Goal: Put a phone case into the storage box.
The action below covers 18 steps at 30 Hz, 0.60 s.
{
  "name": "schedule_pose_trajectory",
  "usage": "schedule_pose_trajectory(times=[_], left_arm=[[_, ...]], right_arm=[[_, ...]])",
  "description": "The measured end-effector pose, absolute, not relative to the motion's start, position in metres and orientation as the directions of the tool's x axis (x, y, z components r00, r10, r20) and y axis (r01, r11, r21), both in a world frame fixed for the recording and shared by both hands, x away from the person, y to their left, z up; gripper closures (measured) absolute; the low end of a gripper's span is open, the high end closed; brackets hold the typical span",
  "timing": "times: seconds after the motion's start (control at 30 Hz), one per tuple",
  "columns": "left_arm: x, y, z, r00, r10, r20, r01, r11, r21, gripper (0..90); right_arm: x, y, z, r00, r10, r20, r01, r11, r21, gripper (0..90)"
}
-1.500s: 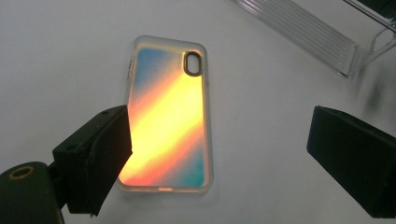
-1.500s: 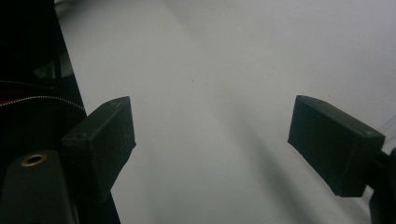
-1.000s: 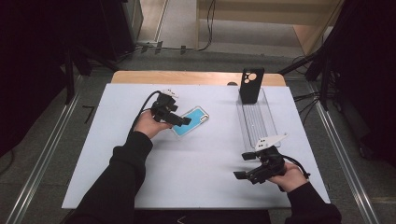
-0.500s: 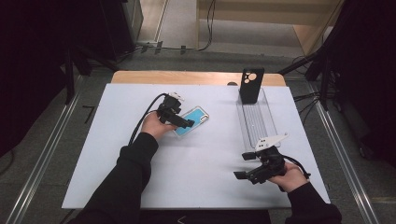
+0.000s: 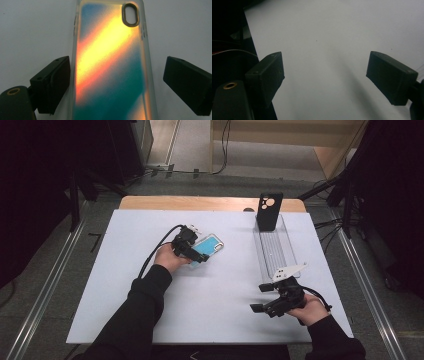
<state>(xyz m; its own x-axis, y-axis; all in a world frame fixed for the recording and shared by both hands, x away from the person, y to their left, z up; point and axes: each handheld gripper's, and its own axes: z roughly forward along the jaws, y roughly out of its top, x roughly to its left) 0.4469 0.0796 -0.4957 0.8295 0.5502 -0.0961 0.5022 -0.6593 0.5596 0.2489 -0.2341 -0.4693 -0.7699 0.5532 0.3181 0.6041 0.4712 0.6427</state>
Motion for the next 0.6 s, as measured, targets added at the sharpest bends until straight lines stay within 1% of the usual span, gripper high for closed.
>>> schedule_pose_trajectory(times=[0.2, 0.3, 0.43, 0.5, 0.6], left_arm=[[0.443, 0.075, -0.497, 0.839, 0.543, -0.038, 0.472, -0.691, 0.547, 8.2], [0.439, 0.071, -0.498, 0.84, 0.542, 0.022, 0.449, -0.718, 0.532, 8.9], [0.438, 0.073, -0.498, 0.831, 0.555, 0.024, 0.454, -0.703, 0.547, 12.0], [0.437, 0.076, -0.499, 0.824, 0.567, 0.021, 0.458, -0.687, 0.564, 16.0], [0.436, 0.077, -0.5, 0.823, 0.568, 0.021, 0.453, -0.678, 0.579, 17.0]], right_arm=[[0.249, -0.234, -0.469, -0.771, 0.554, 0.314, 0.603, 0.475, 0.641, 12.9], [0.249, -0.234, -0.47, -0.771, 0.554, 0.313, 0.603, 0.477, 0.64, 12.9], [0.249, -0.234, -0.47, -0.772, 0.555, 0.31, 0.6, 0.478, 0.641, 12.9], [0.249, -0.234, -0.47, -0.773, 0.555, 0.309, 0.6, 0.478, 0.642, 12.9], [0.249, -0.233, -0.47, -0.773, 0.555, 0.308, 0.6, 0.478, 0.641, 13.0]])
